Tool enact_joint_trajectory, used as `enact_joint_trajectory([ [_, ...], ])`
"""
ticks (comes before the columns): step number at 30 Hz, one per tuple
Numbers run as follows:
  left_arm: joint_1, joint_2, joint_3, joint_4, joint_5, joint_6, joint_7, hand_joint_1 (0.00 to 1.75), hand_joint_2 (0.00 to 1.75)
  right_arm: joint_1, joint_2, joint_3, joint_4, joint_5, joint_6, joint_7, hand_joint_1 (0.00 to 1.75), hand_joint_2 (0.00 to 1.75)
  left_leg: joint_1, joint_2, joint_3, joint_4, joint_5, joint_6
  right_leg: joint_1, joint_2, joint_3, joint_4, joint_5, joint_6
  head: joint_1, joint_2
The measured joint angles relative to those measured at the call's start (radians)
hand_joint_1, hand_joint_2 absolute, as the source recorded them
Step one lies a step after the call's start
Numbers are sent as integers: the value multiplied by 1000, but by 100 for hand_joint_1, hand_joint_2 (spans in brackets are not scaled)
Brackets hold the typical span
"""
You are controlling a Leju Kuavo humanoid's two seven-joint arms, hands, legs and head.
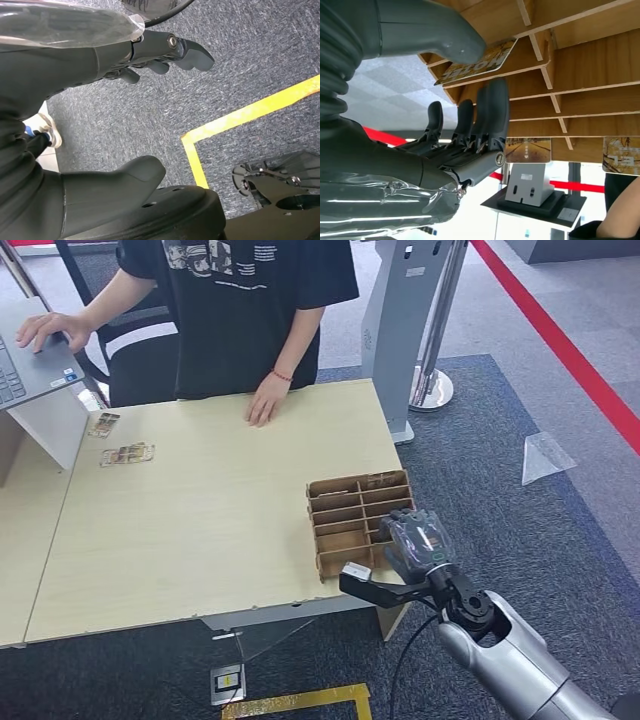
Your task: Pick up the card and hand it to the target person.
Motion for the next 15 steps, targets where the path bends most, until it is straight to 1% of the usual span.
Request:
enact_joint_trajectory([
  [4, 0, 0, 0, 0, 0, 0, 0, 0, 175, 2, 0, 2, 0, 2, 3, 6, 106, 175, 0, 0, 0, 0, 0, 0, 0, 0, 0, 0, 0, 0, 0, 0],
  [9, 0, 0, 0, 0, 0, 0, -3, 0, 175, 7, 0, 2, 0, 4, 4, 9, 121, 175, 0, 0, 0, 0, 0, 0, 0, 0, 0, 0, 0, 0, 0, 0],
  [11, 0, 0, 0, 0, 0, 0, -7, 0, 175, 9, 0, 2, 0, 4, 4, 9, 120, 175, 0, 0, 0, 0, 0, 0, 0, 0, 0, 0, 0, 0, 0, 0],
  [12, 0, 0, 0, 0, 0, 0, -8, 0, 175, 10, 0, 2, 0, 4, 5, 9, 123, 175, 0, 0, 0, 0, 0, 0, 0, 0, 0, 0, 0, 0, 0, 0],
  [13, 0, 0, 0, 0, 0, 0, -10, 0, 175, 10, 0, 2, 0, 4, 5, 9, 131, 175, 0, 0, 0, 0, 0, 0, 0, 0, 0, 0, 0, 0, 0, 0],
  [15, 0, 0, 0, 0, 0, 0, -11, 0, 175, 10, 0, 2, 1, 4, 6, 10, 158, 175, 0, 0, 0, 0, 0, 0, 0, 0, 0, 0, 0, 0, 0, 0],
])
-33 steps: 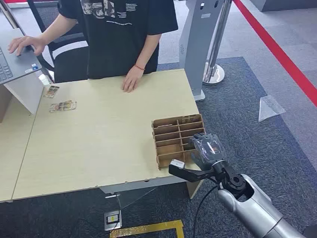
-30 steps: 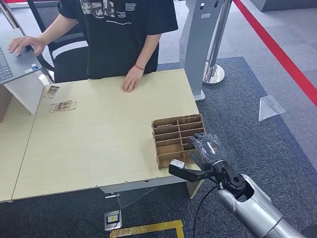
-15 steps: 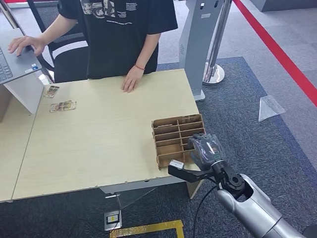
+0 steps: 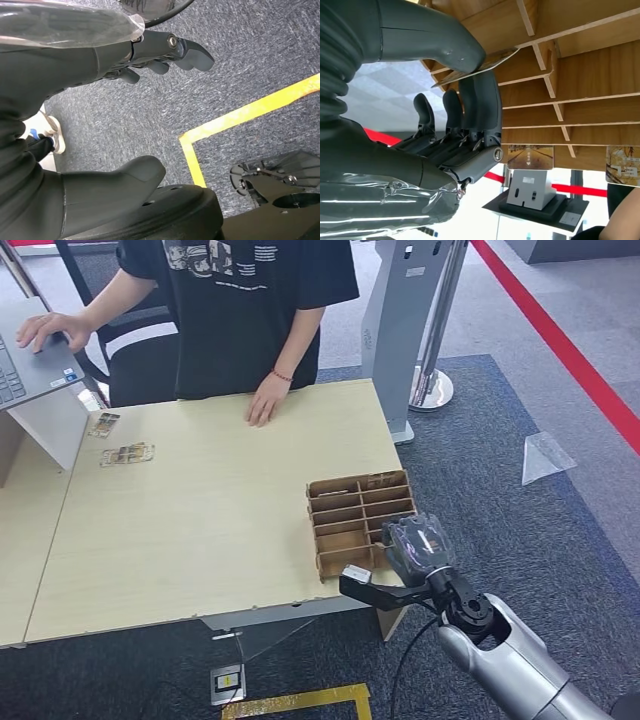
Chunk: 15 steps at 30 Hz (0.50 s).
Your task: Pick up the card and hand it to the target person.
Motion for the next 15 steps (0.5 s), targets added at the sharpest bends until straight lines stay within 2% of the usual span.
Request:
enact_joint_trajectory([
  [1, 0, 0, 0, 0, 0, 0, 0, 0, 175, 0, 0, 0, 1, 1, 0, 1, 168, 175, 0, 0, 0, 0, 0, 0, 0, 0, 0, 0, 0, 0, 0, 0],
  [3, 0, 0, 0, 0, 0, 0, 0, 0, 175, 0, 0, 0, 2, 4, 0, 3, 173, 175, 0, 0, 0, 0, 0, 0, 0, 0, 0, 0, 0, 0, 0, 0],
  [15, 0, 0, 0, 0, -3, -2, 4, 0, 175, -1, -2, -9, -6, 34, 20, 1, 175, 175, 0, 0, 0, 0, 0, 0, 0, 0, 0, 0, 0, 0, 0, 0],
])
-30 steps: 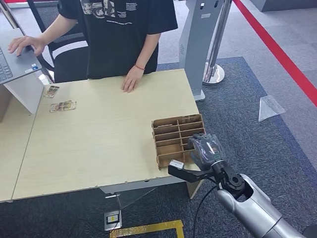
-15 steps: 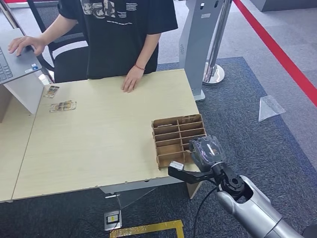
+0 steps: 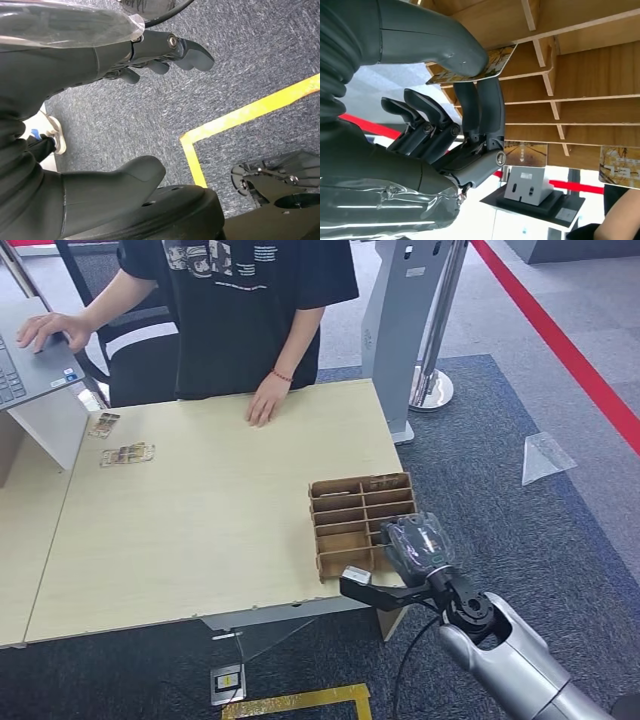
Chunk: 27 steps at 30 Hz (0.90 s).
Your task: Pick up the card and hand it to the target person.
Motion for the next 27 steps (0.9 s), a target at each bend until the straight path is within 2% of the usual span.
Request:
enact_joint_trajectory([
  [4, 0, 0, 0, 0, 0, -1, -2, 0, 175, -11, -15, -6, -26, -13, 57, -41, 175, 175, 0, 0, 0, 0, 0, 0, 0, 0, 0, 0, 0, 0, 0, 0],
  [9, 0, 1, 0, 0, 2, -1, -5, 0, 175, -48, -60, -4, -78, -75, 142, -94, 175, 175, 0, 0, 0, 0, 0, 0, 0, 0, 0, 0, 0, 0, 0, 0],
  [18, 1, 2, 0, 0, 7, -10, -11, 0, 175, -132, -174, 24, -204, -196, 297, -114, 175, 175, 0, 0, 0, 1, 0, 0, 0, 0, 0, 0, 0, 0, 0, 0],
  [23, 1, 4, 0, 0, 7, -16, -12, 0, 175, -190, -255, 47, -288, -281, 394, -112, 175, 175, 0, 0, 0, 1, 0, 0, 0, 0, 0, 0, 0, 0, 0, 0],
  [27, 1, 6, 0, 0, 10, -16, -17, 0, 175, -246, -312, 65, -352, -349, 436, -97, 175, 175, 0, 0, 0, 1, 0, 0, 0, 0, 0, 0, 0, 0, 0, 0],
])
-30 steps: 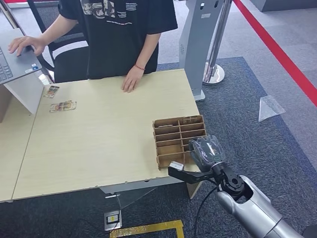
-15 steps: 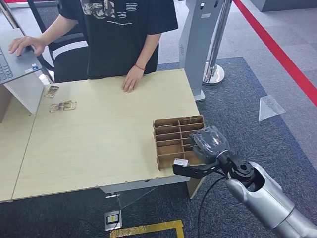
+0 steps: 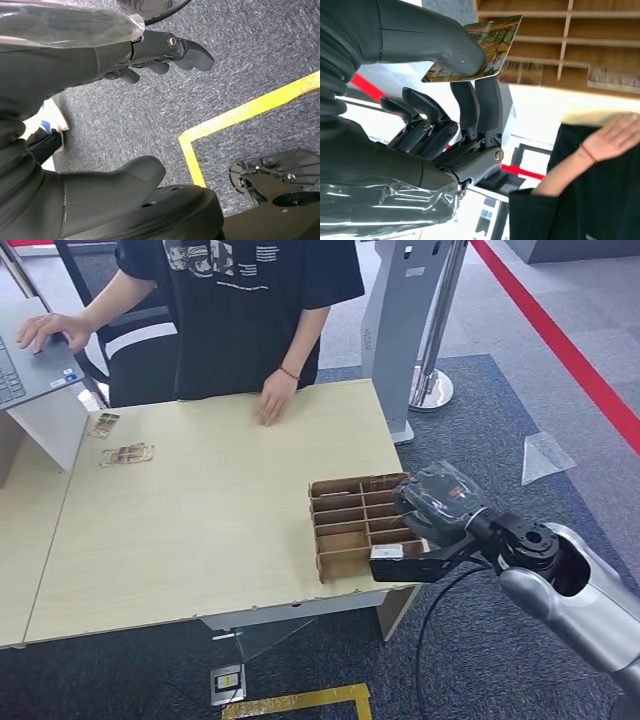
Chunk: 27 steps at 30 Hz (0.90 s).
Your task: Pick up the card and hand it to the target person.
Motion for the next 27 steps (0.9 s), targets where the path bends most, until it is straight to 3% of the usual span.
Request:
enact_joint_trajectory([
  [7, 0, 3, 0, 0, 16, 3, -8, 0, 175, -113, -63, 39, -56, -54, -41, 27, 175, 175, 0, 0, 0, 0, 0, 0, 0, 0, 0, 0, 0, 0, 0, 0],
  [14, 0, 2, 0, 0, 12, 11, -2, 0, 175, -137, -58, 73, -40, 113, -296, 107, 175, 175, 0, -1, -1, -1, 0, 0, 0, -1, 0, 0, 0, 0, 0, 0],
  [21, -2, -4, 0, 0, -15, 15, 2, 0, 175, -151, 27, 92, 70, 268, -475, 163, 175, 175, 0, -1, -2, -1, 0, 0, 0, -1, 0, 1, 0, 0, 0, 0],
  [27, -5, -6, -2, 0, -39, 15, 2, 0, 175, -260, 140, 101, 299, 332, -591, 147, 175, 175, 0, -1, -2, -1, 1, 0, 0, -2, 0, 2, 0, 0, 0, 0],
])
